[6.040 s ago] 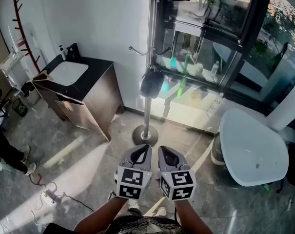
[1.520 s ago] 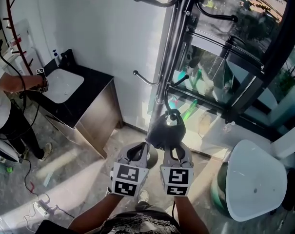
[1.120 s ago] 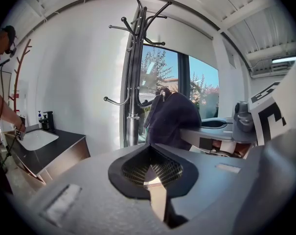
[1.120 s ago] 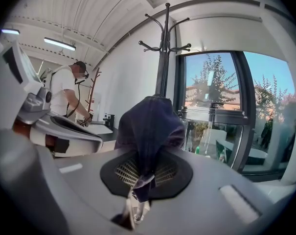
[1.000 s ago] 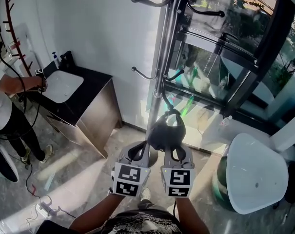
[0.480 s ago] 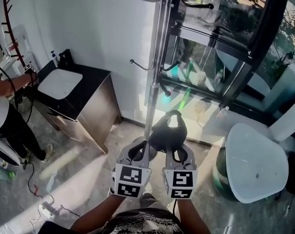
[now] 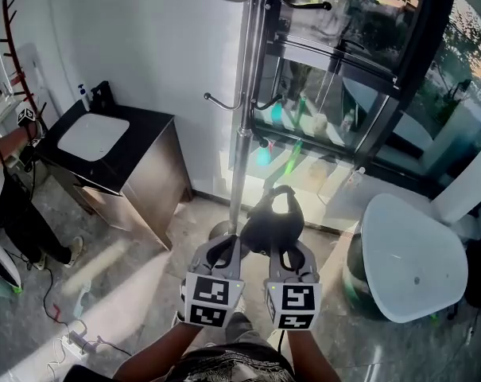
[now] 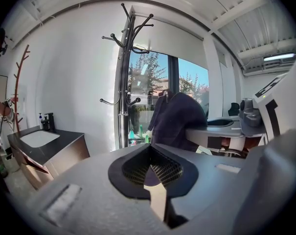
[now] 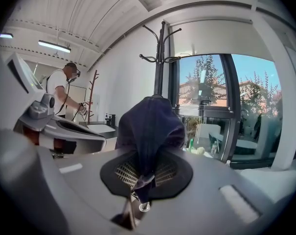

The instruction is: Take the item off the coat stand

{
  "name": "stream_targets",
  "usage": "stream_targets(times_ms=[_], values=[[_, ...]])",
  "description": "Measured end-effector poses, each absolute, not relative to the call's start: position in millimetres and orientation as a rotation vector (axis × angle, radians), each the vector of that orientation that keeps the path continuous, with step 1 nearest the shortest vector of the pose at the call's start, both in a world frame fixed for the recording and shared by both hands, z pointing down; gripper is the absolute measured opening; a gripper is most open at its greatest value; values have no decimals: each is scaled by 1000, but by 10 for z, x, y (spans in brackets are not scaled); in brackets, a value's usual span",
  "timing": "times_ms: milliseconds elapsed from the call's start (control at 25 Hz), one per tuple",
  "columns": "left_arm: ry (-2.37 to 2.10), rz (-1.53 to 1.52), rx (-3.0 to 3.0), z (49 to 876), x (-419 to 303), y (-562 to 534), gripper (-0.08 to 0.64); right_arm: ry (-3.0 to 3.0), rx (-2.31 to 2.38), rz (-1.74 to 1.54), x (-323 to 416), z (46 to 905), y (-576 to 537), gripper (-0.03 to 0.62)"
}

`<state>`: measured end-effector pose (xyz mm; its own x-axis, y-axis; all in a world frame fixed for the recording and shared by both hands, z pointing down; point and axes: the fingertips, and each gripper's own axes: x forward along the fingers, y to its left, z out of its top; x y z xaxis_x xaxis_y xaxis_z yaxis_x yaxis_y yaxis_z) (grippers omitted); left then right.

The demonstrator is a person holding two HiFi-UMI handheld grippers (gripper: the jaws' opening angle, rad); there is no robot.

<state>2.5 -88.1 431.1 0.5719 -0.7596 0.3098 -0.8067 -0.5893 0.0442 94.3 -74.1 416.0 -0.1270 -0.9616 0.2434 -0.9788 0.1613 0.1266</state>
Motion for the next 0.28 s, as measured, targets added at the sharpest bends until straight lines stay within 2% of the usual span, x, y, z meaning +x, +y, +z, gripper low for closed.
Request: stream_targets(times_ms=[280], values=[[-1316,378,2638,4271,74,-773,2,-2175,1885,86,985,4129,-638,25]])
